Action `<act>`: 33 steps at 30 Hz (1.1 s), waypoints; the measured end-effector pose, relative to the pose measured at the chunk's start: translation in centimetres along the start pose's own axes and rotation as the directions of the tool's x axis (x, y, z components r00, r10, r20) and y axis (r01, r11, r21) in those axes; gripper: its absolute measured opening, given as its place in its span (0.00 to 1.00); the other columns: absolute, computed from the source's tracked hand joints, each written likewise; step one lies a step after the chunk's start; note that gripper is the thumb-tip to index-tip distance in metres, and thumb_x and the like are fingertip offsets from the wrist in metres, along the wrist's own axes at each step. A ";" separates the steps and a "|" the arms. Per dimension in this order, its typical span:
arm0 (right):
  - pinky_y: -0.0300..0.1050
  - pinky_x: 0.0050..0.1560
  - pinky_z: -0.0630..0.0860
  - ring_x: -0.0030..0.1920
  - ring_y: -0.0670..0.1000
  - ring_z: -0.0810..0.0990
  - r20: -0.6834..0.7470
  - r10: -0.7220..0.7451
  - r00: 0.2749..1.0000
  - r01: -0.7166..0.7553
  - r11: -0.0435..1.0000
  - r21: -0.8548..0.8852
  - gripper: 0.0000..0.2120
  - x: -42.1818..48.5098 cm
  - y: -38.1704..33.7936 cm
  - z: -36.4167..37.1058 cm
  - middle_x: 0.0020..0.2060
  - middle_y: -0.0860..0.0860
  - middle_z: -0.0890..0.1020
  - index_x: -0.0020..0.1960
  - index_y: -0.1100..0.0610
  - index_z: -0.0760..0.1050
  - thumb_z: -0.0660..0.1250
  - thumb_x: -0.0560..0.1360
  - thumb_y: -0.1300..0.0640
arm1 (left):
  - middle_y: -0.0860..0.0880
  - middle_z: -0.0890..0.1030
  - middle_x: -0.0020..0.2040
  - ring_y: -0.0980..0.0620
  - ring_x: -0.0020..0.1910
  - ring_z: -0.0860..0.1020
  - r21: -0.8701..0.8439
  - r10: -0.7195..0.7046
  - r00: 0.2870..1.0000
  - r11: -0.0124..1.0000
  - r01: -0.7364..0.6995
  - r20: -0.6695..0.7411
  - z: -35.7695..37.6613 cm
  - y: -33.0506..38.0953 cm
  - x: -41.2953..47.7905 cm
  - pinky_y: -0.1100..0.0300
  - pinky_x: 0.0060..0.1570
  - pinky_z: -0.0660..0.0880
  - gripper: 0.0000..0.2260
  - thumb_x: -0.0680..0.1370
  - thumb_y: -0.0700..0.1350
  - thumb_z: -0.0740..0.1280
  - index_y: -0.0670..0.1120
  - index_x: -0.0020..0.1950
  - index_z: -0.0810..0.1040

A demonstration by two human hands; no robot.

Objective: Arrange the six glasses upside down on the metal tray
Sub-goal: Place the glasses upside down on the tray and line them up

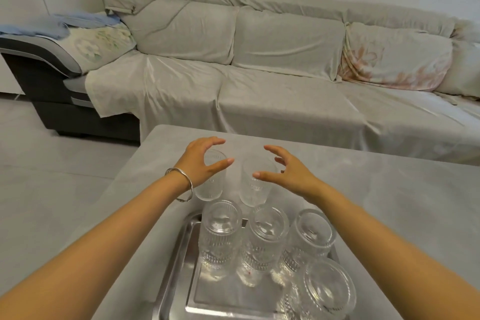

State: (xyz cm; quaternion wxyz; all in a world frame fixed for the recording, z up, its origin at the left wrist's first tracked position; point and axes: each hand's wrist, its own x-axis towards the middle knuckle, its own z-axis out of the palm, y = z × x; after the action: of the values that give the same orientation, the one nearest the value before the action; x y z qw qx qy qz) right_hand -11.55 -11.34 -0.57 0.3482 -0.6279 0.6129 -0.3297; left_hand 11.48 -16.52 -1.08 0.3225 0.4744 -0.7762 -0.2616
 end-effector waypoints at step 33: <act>0.54 0.62 0.73 0.57 0.51 0.78 -0.156 -0.067 0.985 0.163 0.628 0.761 0.32 -9.5 -11.4 -3.4 0.56 0.52 0.79 0.69 0.57 0.68 0.72 0.67 0.53 | 0.46 0.78 0.62 0.51 0.49 0.83 -0.776 -0.125 0.970 0.582 0.243 0.209 -2.6 12.9 -6.9 0.60 0.44 0.80 0.33 0.63 0.62 0.67 0.45 0.62 0.74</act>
State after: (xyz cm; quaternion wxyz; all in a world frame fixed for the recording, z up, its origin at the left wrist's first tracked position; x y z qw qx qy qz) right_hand -8.54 -1.93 10.99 0.5256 -0.4375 0.3910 -0.6160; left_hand 8.48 -5.18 8.11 0.4190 0.3402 -0.5440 -0.6425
